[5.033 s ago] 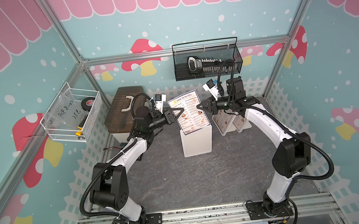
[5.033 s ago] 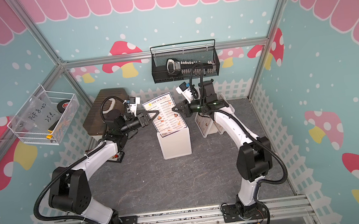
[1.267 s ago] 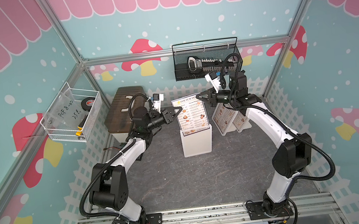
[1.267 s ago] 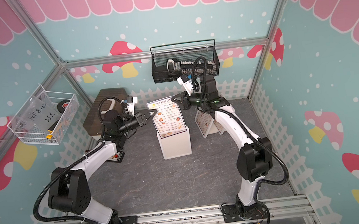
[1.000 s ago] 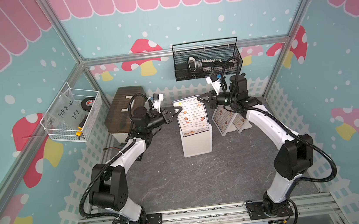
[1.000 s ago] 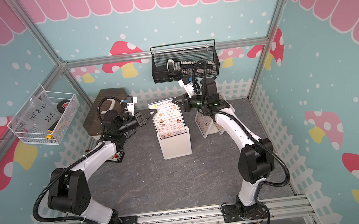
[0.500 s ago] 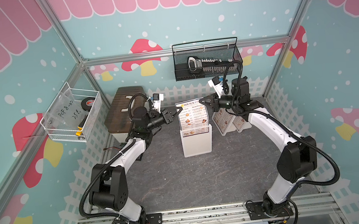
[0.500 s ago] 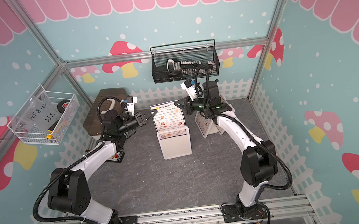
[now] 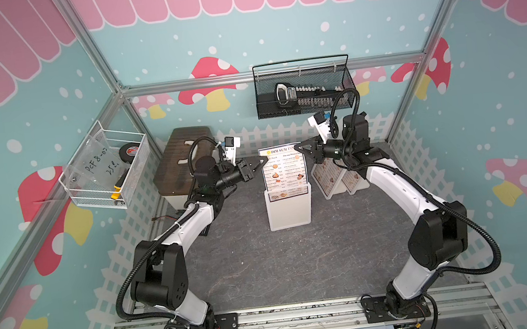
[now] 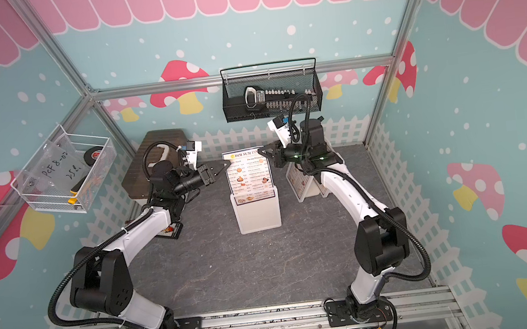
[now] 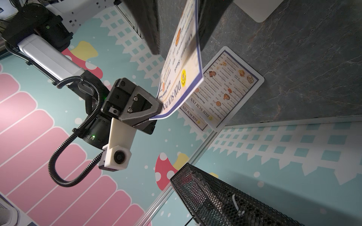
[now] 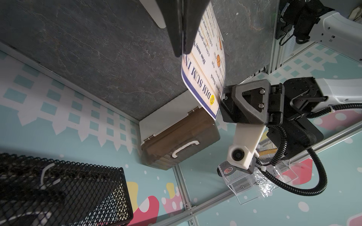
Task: Insert the menus into the narrow rack
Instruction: Insert the menu into the narrow rack.
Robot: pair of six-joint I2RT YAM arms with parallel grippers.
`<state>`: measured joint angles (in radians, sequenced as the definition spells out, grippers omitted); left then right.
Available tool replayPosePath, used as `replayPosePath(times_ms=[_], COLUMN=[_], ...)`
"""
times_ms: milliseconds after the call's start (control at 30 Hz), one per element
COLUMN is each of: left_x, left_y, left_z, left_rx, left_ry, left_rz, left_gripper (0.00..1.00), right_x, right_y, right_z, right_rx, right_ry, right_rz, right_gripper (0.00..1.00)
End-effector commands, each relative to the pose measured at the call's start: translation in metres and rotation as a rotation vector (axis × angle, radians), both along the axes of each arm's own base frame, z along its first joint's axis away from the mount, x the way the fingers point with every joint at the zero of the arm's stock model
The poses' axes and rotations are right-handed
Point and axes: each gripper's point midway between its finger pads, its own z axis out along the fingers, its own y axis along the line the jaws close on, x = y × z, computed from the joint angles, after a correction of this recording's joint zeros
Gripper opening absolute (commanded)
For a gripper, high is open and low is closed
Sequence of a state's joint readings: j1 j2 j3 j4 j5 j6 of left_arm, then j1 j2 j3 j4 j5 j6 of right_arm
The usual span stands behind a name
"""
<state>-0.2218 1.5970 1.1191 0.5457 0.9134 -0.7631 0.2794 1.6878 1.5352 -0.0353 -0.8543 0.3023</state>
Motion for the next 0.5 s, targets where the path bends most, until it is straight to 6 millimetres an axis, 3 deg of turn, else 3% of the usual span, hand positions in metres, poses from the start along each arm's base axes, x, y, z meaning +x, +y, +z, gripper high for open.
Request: replayPosePath(times_ms=[0,467], left_x=[-0.003,-0.005], left_y=[-0.001,-0.001], left_z=[0.015,0.008], left_rx=[-0.009,-0.007], left_ry=[-0.034,-0.025], left_rz=[-0.019,-0.019], left_gripper=[0.3,0.27], right_x=[-0.009,-0.019], right_y=[-0.003,-0.003], right_z=[0.01,-0.003], right_rx=[0.025,0.036], right_ry=[-0.029,-0.015], right_rz=[0.016,0.031], right_gripper=[0.0,0.0])
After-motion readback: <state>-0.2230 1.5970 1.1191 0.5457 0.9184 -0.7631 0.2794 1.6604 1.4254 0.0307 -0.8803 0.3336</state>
